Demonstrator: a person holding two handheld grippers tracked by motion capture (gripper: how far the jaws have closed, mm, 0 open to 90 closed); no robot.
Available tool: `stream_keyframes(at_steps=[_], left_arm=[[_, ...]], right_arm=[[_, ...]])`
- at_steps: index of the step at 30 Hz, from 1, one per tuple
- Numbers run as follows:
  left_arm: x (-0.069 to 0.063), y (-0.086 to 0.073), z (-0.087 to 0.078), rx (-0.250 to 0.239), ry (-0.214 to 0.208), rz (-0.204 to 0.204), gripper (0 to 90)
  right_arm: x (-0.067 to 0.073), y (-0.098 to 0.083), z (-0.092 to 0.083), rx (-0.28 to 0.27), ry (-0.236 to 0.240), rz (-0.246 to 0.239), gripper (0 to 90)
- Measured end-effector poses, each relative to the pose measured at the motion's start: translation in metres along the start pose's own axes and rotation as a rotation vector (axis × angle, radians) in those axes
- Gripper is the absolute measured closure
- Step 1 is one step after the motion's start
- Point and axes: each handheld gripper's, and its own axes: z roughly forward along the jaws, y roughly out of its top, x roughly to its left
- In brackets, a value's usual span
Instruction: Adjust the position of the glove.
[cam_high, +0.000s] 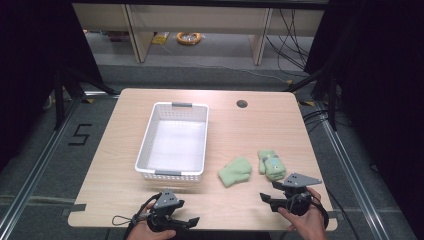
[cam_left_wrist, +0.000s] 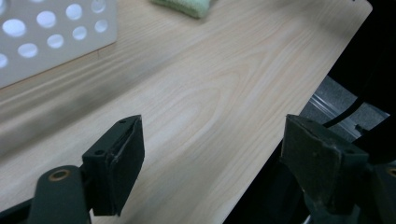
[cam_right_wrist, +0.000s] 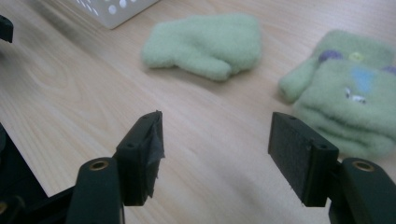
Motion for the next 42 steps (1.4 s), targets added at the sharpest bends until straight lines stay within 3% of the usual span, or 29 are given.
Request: stream_keyframes(at_steps=[1, 2, 3, 4, 5, 9, 11, 13, 15, 16, 17, 18, 19, 22, 26, 28, 31, 32, 33, 34, 35, 38, 39, 42], left_arm=[[-0.002, 0.001, 0.002, -0.020, 0.000, -0.014, 20.8], [-0.002, 0.003, 0.002, -0.010, -0.008, -0.013, 20.5], [-0.003, 0.005, 0.004, -0.022, -0.002, -0.018, 20.0], [-0.004, 0.007, 0.006, -0.020, -0.003, -0.029, 20.0], [-0.004, 0.009, 0.006, -0.005, -0.005, 0.007, 20.0], [-0.011, 0.017, 0.014, -0.018, -0.006, -0.005, 19.8], [-0.013, 0.020, 0.019, -0.008, -0.020, 0.006, 19.5], [-0.016, 0.022, 0.024, -0.010, -0.019, 0.023, 19.5], [-0.018, 0.025, 0.028, -0.009, -0.019, 0.014, 19.5], [-0.018, 0.027, 0.030, -0.008, -0.021, 0.030, 19.5], [-0.018, 0.028, 0.032, -0.003, -0.026, 0.036, 19.5], [-0.018, 0.028, 0.032, -0.003, -0.026, 0.036, 19.5], [-0.020, 0.031, 0.036, -0.002, -0.031, 0.039, 19.5], [-0.024, 0.036, 0.042, -0.004, -0.032, 0.029, 19.7], [-0.026, 0.043, 0.050, -0.006, -0.033, 0.054, 19.6], [-0.027, 0.044, 0.051, -0.009, -0.029, 0.042, 19.8], [-0.022, 0.051, 0.055, 0.008, -0.020, 0.077, 22.3], [-0.021, 0.054, 0.058, -0.017, -0.027, 0.041, 25.5], [-0.019, 0.056, 0.059, -0.005, -0.030, 0.050, 29.6], [-0.019, 0.056, 0.059, -0.005, -0.030, 0.050, 30.4], [-0.016, 0.061, 0.064, -0.010, -0.003, 0.056, 31.5], [-0.017, 0.066, 0.071, -0.019, 0.011, 0.047, 34.6], [-0.015, 0.068, 0.072, 0.003, 0.015, 0.075, 35.5], [-0.019, 0.072, 0.080, 0.009, 0.045, 0.076, 38.0]], right_arm=[[0.000, 0.002, 0.000, -0.002, 0.001, 0.000, 38.3], [-0.001, 0.005, 0.001, -0.004, 0.009, -0.004, 38.4], [0.002, 0.007, 0.001, 0.004, 0.005, 0.024, 38.3], [0.000, 0.010, 0.002, -0.004, 0.005, 0.000, 38.0], [0.001, 0.012, 0.003, -0.008, 0.003, 0.015, 37.7], [-0.002, 0.022, 0.009, -0.007, 0.004, -0.021, 37.4], [0.000, 0.027, 0.011, 0.007, 0.006, -0.004, 36.8], [-0.003, 0.032, 0.014, -0.005, 0.009, -0.038, 36.9], [-0.004, 0.036, 0.017, 0.001, 0.016, -0.038, 37.1], [-0.004, 0.037, 0.019, -0.004, 0.013, -0.043, 37.5], [-0.002, 0.038, 0.021, 0.005, 0.022, -0.019, 37.7], [-0.004, 0.040, 0.022, 0.006, 0.029, -0.037, 37.7], [-0.003, 0.041, 0.024, 0.011, 0.037, -0.016, 37.9], [-0.006, 0.046, 0.029, 0.009, 0.033, -0.045, 38.9], [-0.008, 0.053, 0.033, 0.008, 0.039, -0.043, 41.0], [-0.011, 0.056, 0.034, 0.009, 0.037, -0.053, 41.9], [-0.015, 0.063, 0.037, 0.001, 0.034, -0.047, 43.3], [-0.016, 0.064, 0.038, -0.001, 0.032, -0.048, 43.4], [-0.018, 0.067, 0.040, -0.006, 0.030, -0.067, 44.1], [-0.017, 0.068, 0.042, -0.003, 0.028, -0.050, 44.9], [-0.020, 0.071, 0.043, 0.007, 0.022, -0.067, 46.2], [-0.022, 0.076, 0.049, 0.024, 0.020, -0.060, 52.7], [-0.024, 0.077, 0.052, 0.023, 0.014, -0.073, 52.9], [-0.027, 0.079, 0.066, 0.023, 0.013, -0.059, 53.8]])
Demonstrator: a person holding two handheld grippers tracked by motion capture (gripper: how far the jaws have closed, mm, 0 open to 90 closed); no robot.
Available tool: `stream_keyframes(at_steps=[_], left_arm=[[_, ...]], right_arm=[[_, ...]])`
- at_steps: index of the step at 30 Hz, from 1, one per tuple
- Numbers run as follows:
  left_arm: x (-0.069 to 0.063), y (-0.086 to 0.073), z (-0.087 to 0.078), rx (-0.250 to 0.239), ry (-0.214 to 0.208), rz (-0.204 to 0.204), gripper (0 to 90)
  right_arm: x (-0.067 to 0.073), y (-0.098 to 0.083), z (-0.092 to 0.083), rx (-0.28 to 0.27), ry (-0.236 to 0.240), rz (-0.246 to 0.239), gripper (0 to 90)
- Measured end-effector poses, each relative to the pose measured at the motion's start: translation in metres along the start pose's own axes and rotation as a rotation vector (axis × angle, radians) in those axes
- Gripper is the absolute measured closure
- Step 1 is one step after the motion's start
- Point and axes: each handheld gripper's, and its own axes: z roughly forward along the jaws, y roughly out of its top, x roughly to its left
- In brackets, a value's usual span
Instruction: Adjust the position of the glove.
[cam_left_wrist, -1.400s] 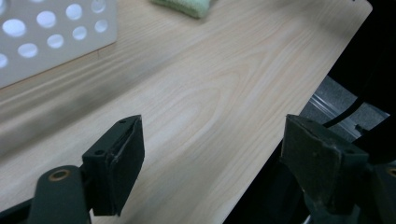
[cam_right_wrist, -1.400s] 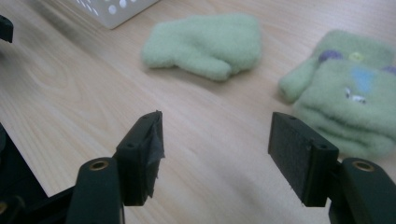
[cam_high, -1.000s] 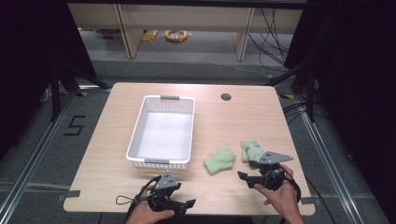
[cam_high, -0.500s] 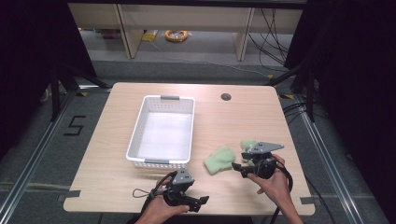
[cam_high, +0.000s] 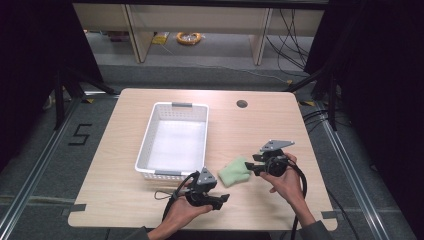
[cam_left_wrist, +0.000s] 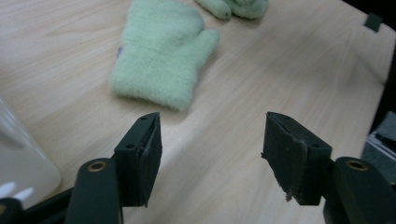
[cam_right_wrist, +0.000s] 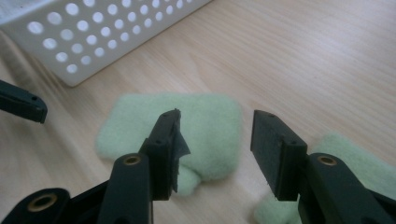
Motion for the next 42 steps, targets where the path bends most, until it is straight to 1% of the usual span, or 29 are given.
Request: stream_keyframes(at_steps=[1, 2, 4, 5, 6, 7, 8, 10, 11, 12, 15, 16, 18, 19, 21, 22, 23, 25, 26, 27, 30, 31, 32, 34, 35, 37, 40, 41, 42], left_arm=[[0.000, 0.001, 0.003, 0.004, -0.010, 0.006, 38.6], [0.000, 0.003, 0.006, 0.007, -0.027, 0.007, 38.9], [-0.001, 0.004, 0.009, 0.002, -0.028, -0.003, 40.5], [-0.003, 0.007, 0.013, 0.012, -0.006, 0.002, 41.4], [-0.003, 0.007, 0.013, 0.012, -0.006, 0.002, 42.6], [-0.001, 0.009, 0.017, 0.027, 0.024, 0.013, 43.2], [0.000, 0.010, 0.020, 0.034, 0.025, 0.027, 43.7], [0.001, 0.010, 0.023, 0.033, 0.035, 0.019, 44.9], [0.004, 0.011, 0.028, 0.046, 0.057, 0.027, 45.0], [0.005, 0.011, 0.030, 0.046, 0.061, 0.016, 45.5], [0.007, 0.011, 0.037, 0.053, 0.071, 0.007, 46.1], [0.008, 0.012, 0.038, 0.060, 0.076, 0.014, 46.4], [0.008, 0.012, 0.041, 0.062, 0.089, 0.013, 47.1], [0.009, 0.013, 0.042, 0.065, 0.098, 0.019, 47.6], [0.010, 0.015, 0.043, 0.074, 0.102, 0.008, 50.2], [0.010, 0.015, 0.043, 0.074, 0.109, 0.007, 52.2], [0.011, 0.015, 0.043, 0.074, 0.111, 0.012, 54.4], [0.011, 0.014, 0.043, 0.074, 0.113, 0.013, 57.6], [0.013, 0.013, 0.044, 0.066, 0.121, 0.025, 65.8], [0.014, 0.013, 0.044, 0.062, 0.123, 0.025, 68.5], [0.013, 0.012, 0.044, 0.058, 0.121, 0.032, 74.9], [0.011, 0.011, 0.042, 0.053, 0.127, 0.063, 77.6], [0.010, 0.011, 0.042, 0.051, 0.125, 0.070, 78.8], [0.009, 0.011, 0.041, 0.060, 0.116, 0.075, 80.2], [0.008, 0.010, 0.040, 0.059, 0.117, 0.078, 81.9], [0.009, 0.010, 0.039, 0.063, 0.124, 0.082, 82.7], [0.008, 0.009, 0.039, 0.054, 0.116, 0.072, 83.7], [0.008, 0.009, 0.036, 0.048, 0.107, 0.074, 83.9], [0.008, 0.009, 0.036, 0.048, 0.107, 0.074, 83.9]], right_arm=[[-0.001, 0.001, 0.002, 0.026, 0.005, 0.000, 53.8], [-0.002, 0.002, 0.006, 0.026, 0.004, 0.007, 54.1], [-0.002, 0.002, 0.009, 0.029, 0.004, 0.011, 54.5], [-0.004, 0.003, 0.014, 0.030, -0.003, 0.004, 54.8], [-0.004, 0.003, 0.014, 0.030, -0.003, 0.004, 54.8], [-0.005, 0.004, 0.018, 0.044, 0.016, 0.028, 55.6], [-0.006, 0.004, 0.021, 0.042, 0.016, 0.024, 55.7], [-0.008, 0.004, 0.023, 0.045, 0.013, 0.024, 56.1], [-0.010, 0.004, 0.024, 0.075, 0.022, 0.037, 56.5], [-0.010, 0.004, 0.025, 0.073, 0.023, 0.056, 57.2], [-0.012, 0.003, 0.030, 0.075, 0.027, 0.064, 58.9], [-0.011, 0.003, 0.031, 0.085, 0.030, 0.075, 59.0], [-0.012, 0.003, 0.033, 0.108, 0.028, 0.070, 60.0], [-0.012, 0.001, 0.037, 0.096, 0.029, 0.068, 60.5], [-0.013, 0.000, 0.040, 0.135, 0.034, 0.074, 62.4], [-0.014, -0.001, 0.042, 0.134, 0.039, 0.072, 63.4], [-0.014, -0.003, 0.044, 0.119, 0.047, 0.094, 64.5], [-0.014, -0.004, 0.045, 0.122, 0.054, 0.098, 65.6], [-0.015, -0.004, 0.045, 0.121, 0.060, 0.106, 68.6], [-0.013, -0.003, 0.042, 0.156, 0.063, 0.121, 70.8], [-0.011, -0.004, 0.044, 0.143, 0.053, 0.121, 75.0], [-0.010, -0.004, 0.043, 0.127, 0.067, 0.089, 79.0], [-0.009, -0.004, 0.041, 0.141, 0.053, 0.117, 81.0], [-0.009, -0.004, 0.041, 0.139, 0.045, 0.117, 82.6], [-0.009, -0.003, 0.037, 0.133, 0.084, 0.104, 84.0], [-0.008, -0.004, 0.036, 0.114, 0.084, 0.097, 84.4], [-0.007, -0.005, 0.034, 0.115, 0.093, 0.104, 84.7], [-0.006, -0.006, 0.030, 0.138, 0.096, 0.111, 84.7], [-0.005, -0.007, 0.029, 0.113, 0.105, 0.109, 84.7]])
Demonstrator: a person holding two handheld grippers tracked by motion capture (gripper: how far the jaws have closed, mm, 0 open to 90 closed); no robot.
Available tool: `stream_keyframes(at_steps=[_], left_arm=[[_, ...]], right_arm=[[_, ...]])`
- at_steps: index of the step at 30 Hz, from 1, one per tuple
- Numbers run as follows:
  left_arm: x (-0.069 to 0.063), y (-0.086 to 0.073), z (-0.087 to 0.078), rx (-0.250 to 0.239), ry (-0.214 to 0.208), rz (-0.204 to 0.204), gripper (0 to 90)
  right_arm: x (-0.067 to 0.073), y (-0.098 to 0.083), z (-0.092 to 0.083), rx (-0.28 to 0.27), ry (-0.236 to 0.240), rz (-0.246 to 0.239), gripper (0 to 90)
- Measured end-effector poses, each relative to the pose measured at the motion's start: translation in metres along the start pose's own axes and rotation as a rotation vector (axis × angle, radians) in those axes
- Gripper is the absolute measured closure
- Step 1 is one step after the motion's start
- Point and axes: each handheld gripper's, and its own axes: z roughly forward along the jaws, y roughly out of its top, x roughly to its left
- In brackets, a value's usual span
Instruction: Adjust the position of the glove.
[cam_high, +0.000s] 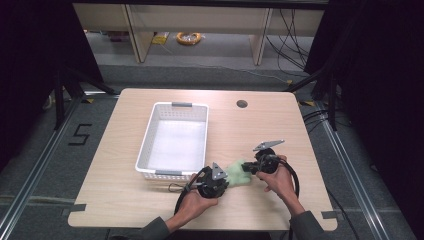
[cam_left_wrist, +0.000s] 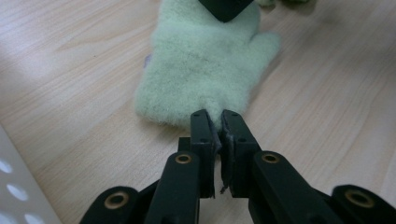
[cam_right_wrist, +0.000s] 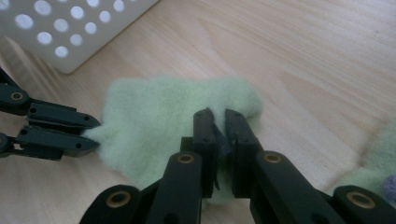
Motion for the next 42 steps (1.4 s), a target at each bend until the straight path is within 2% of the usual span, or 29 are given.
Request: stream_keyframes(at_steps=[1, 4, 5, 6, 7, 8, 9, 12, 13, 15, 17, 18, 20, 21, 22, 23, 26, 27, 28, 29, 30, 31, 33, 34, 35, 36, 39, 40, 42], left_arm=[[0.001, -0.001, -0.004, 0.001, 0.002, 0.020, 84.0], [0.000, -0.001, -0.008, -0.008, -0.008, 0.016, 84.0], [-0.002, -0.001, -0.013, -0.019, -0.055, 0.001, 84.0], [-0.002, -0.001, -0.017, -0.026, -0.030, 0.016, 84.0], [-0.002, -0.001, -0.017, -0.026, -0.030, 0.016, 84.0], [-0.002, -0.001, -0.020, -0.031, -0.029, 0.037, 84.1], [-0.003, -0.002, -0.025, -0.041, -0.060, 0.031, 84.1], [-0.005, -0.004, -0.032, -0.037, -0.057, 0.036, 84.1], [-0.007, -0.007, -0.038, -0.040, -0.095, 0.030, 84.1], [-0.008, -0.010, -0.040, -0.046, -0.088, 0.036, 84.1], [-0.007, -0.016, -0.046, -0.030, -0.104, 0.047, 84.1], [-0.008, -0.019, -0.047, -0.031, -0.110, 0.029, 84.1], [-0.008, -0.021, -0.049, -0.026, -0.108, 0.040, 84.1], [-0.008, -0.025, -0.051, -0.028, -0.131, 0.028, 84.1], [-0.008, -0.025, -0.051, -0.028, -0.131, 0.028, 84.1], [-0.008, -0.027, -0.055, -0.021, -0.134, 0.061, 84.1], [-0.010, -0.030, -0.056, -0.019, -0.133, 0.053, 84.1], [-0.010, -0.032, -0.058, -0.014, -0.134, 0.071, 84.1], [-0.011, -0.034, -0.058, -0.005, -0.141, 0.071, 84.1], [-0.011, -0.035, -0.058, -0.005, -0.143, 0.081, 84.1], [-0.011, -0.035, -0.058, -0.005, -0.143, 0.081, 84.0], [-0.013, -0.038, -0.057, 0.002, -0.150, 0.058, 84.0], [-0.014, -0.040, -0.056, 0.001, -0.156, 0.059, 84.0], [-0.014, -0.040, -0.056, 0.001, -0.156, 0.059, 83.9], [-0.013, -0.041, -0.055, 0.006, -0.152, 0.080, 83.9], [-0.013, -0.042, -0.054, 0.008, -0.154, 0.067, 83.7], [-0.014, -0.047, -0.050, 0.021, -0.176, 0.050, 82.8], [-0.013, -0.047, -0.050, 0.040, -0.173, 0.065, 82.2], [-0.012, -0.049, -0.049, 0.043, -0.186, 0.064, 80.7]], right_arm=[[0.001, -0.001, -0.003, 0.001, 0.004, -0.007, 84.7], [0.004, -0.003, -0.007, -0.030, 0.017, 0.005, 84.7], [0.007, -0.004, -0.014, -0.042, 0.029, 0.002, 84.7], [0.009, -0.004, -0.018, -0.038, 0.034, 0.000, 84.7], [0.009, -0.004, -0.018, -0.038, 0.034, 0.000, 84.7], [0.017, -0.007, -0.025, -0.052, 0.055, 0.029, 84.8], [0.020, -0.008, -0.028, -0.065, 0.056, 0.023, 84.8], [0.027, -0.014, -0.038, -0.093, 0.062, 0.001, 84.7], [0.030, -0.016, -0.039, -0.101, 0.075, 0.010, 84.7], [0.035, -0.021, -0.041, -0.113, 0.082, 0.000, 84.7], [0.041, -0.026, -0.043, -0.092, 0.082, 0.001, 84.7], [0.044, -0.029, -0.043, -0.101, 0.100, -0.003, 84.7], [0.047, -0.031, -0.045, -0.093, 0.098, 0.004, 84.7], [0.051, -0.035, -0.046, -0.100, 0.109, 0.002, 84.6], [0.051, -0.035, -0.046, -0.100, 0.109, 0.002, 84.6], [0.057, -0.039, -0.048, -0.098, 0.109, 0.005, 84.7], [0.064, -0.044, -0.048, -0.089, 0.135, 0.016, 84.6], [0.066, -0.048, -0.048, -0.086, 0.133, -0.004, 84.7], [0.067, -0.050, -0.049, -0.082, 0.126, -0.003, 84.7], [0.070, -0.053, -0.049, -0.073, 0.140, 0.020, 84.7], [0.070, -0.053, -0.049, -0.073, 0.140, 0.020, 84.7], [0.070, -0.056, -0.047, -0.070, 0.156, 0.021, 84.6], [0.068, -0.060, -0.045, -0.065, 0.124, 0.008, 84.5], [0.070, -0.062, -0.043, -0.051, 0.151, 0.033, 84.3], [0.070, -0.062, -0.043, -0.051, 0.151, 0.033, 84.3], [0.069, -0.066, -0.040, -0.040, 0.123, 0.007, 83.8], [0.069, -0.070, -0.034, -0.010, 0.100, -0.013, 82.1], [0.068, -0.071, -0.032, 0.004, 0.101, -0.015, 81.6], [0.069, -0.071, -0.031, 0.004, 0.100, -0.014, 80.2]])
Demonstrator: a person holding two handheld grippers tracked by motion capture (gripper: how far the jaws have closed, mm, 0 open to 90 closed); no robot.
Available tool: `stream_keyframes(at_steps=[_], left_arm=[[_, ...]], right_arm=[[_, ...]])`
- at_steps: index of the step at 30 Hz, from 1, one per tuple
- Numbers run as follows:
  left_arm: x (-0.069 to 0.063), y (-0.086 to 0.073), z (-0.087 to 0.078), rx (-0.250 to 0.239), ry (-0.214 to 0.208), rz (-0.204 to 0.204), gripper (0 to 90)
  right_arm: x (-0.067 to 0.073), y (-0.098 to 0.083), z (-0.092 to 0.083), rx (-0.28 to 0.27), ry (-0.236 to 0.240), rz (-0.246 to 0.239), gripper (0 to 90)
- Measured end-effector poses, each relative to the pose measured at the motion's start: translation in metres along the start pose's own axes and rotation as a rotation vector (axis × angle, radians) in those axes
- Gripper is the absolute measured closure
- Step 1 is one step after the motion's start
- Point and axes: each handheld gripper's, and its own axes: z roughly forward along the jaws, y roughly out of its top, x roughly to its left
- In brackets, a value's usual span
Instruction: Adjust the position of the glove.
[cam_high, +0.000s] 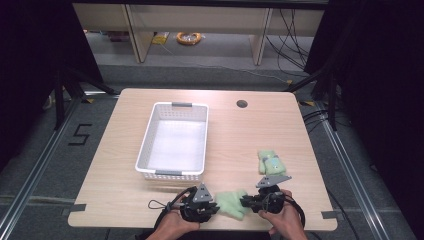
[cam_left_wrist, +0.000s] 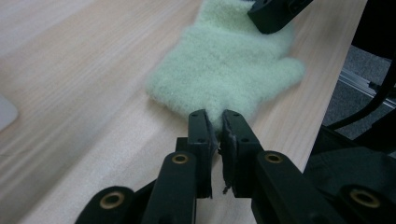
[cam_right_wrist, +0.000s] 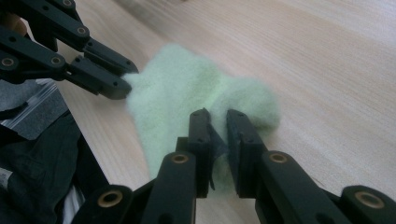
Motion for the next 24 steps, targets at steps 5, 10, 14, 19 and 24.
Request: stream_keyframes(at_steps=[5, 10, 14, 19, 24], left_arm=[[0.002, -0.001, -0.002, 0.005, -0.012, -0.007, 77.9], [0.005, -0.003, -0.002, 0.005, -0.020, -0.040, 69.5], [0.006, -0.004, -0.007, -0.018, -0.007, -0.078, 62.7], [0.008, -0.005, -0.009, -0.034, -0.004, -0.079, 61.0], [0.007, -0.004, -0.013, -0.051, 0.005, -0.100, 57.4]], right_arm=[[0.001, 0.000, 0.000, 0.014, -0.013, -0.008, 77.0], [-0.001, -0.001, 0.001, 0.016, -0.018, 0.003, 69.8], [-0.002, -0.001, 0.000, 0.024, -0.020, 0.012, 59.4], [-0.006, -0.002, -0.005, 0.024, -0.031, 0.024, 56.5], [-0.010, 0.000, -0.013, -0.047, -0.037, 0.034, 46.9]])
